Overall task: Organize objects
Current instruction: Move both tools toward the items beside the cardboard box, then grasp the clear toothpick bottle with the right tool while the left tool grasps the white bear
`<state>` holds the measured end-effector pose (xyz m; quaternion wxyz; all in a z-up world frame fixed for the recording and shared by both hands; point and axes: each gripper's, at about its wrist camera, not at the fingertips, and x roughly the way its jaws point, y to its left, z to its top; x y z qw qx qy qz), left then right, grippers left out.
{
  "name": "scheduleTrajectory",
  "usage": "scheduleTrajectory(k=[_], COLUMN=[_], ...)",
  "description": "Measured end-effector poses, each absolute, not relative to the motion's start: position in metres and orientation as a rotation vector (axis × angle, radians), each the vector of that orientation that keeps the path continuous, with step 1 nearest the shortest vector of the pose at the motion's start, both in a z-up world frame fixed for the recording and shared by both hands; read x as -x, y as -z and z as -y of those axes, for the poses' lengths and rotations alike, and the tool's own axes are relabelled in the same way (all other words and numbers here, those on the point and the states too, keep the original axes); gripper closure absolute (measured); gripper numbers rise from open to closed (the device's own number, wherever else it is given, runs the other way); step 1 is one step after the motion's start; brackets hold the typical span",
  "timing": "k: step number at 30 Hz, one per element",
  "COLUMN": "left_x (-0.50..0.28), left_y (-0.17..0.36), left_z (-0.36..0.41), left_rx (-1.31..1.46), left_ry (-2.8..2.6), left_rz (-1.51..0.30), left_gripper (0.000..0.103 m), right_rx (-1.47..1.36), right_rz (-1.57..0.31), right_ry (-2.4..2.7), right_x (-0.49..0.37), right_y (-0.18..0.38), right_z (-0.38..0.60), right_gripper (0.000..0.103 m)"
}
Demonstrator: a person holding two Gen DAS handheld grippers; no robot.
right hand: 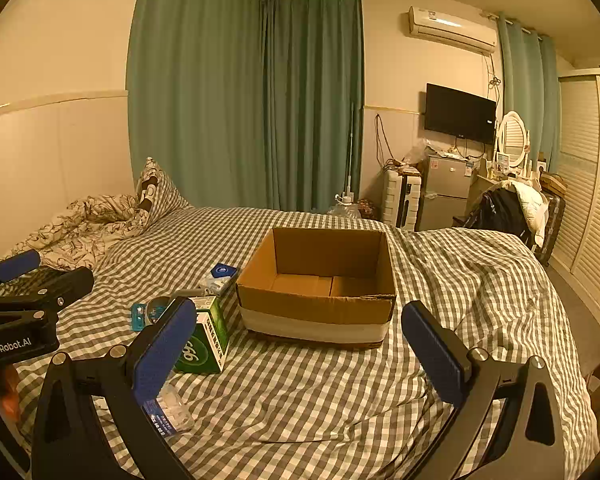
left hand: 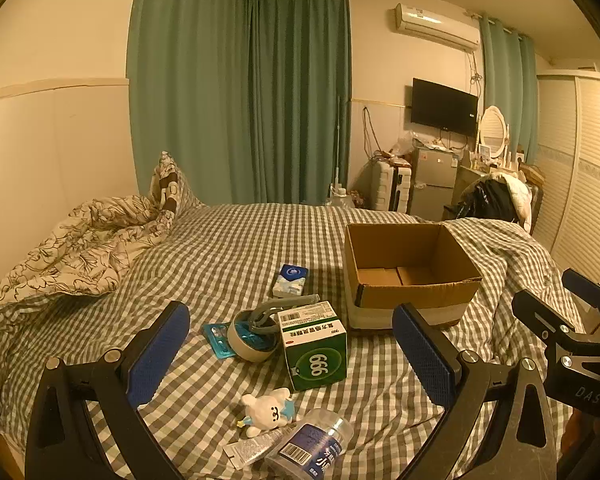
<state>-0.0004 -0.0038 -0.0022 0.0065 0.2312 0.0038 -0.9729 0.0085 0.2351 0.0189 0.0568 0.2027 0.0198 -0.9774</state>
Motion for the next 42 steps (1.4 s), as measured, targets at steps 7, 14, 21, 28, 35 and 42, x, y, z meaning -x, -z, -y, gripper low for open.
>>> scheduleTrajectory(k=[7,14,21,28,35,42], left_x=[-0.001,-0.004,-0.008,-0.009,-0.012,-0.014], left_y=[0.002,0.000,-0.003,-0.006,-0.007,-0.001], left_z=[0.004,0.004,0.005,0.003,0.006,0.031], left_rx=[-0.721,-0.718,-0.717,-0.721,-0.726,-0.760], left_ry=[3.042,3.039,3.032,3.035,3.045,2.992], left_rz=[-0.015,-0.014,-0.002,0.008,0.005,0.059], left_gripper=[0.000,0.000,0.000,0.000,0.000,0.000], right_rx=[-0.605,-0.593,-0.590,-0.585,-0.567,-0.585], right_rz=[-0.054,-0.059,-0.058,-0.076,-0.081,-0.101], right_ry=[2.964,2.961,2.963,2.967,2.939,2.910], right_x=[-0.013,-0.018,-0.020,-0.025,-0.029,-0.031], right_y=[-0.022,-0.025,-0.027,-0.031,-0.038,-0.036], right_z=[-0.237,-0.234,-0.235,-0.234,-0.229,-0.220], right_gripper=[0.000,0.000,0.000,0.000,0.000,0.000])
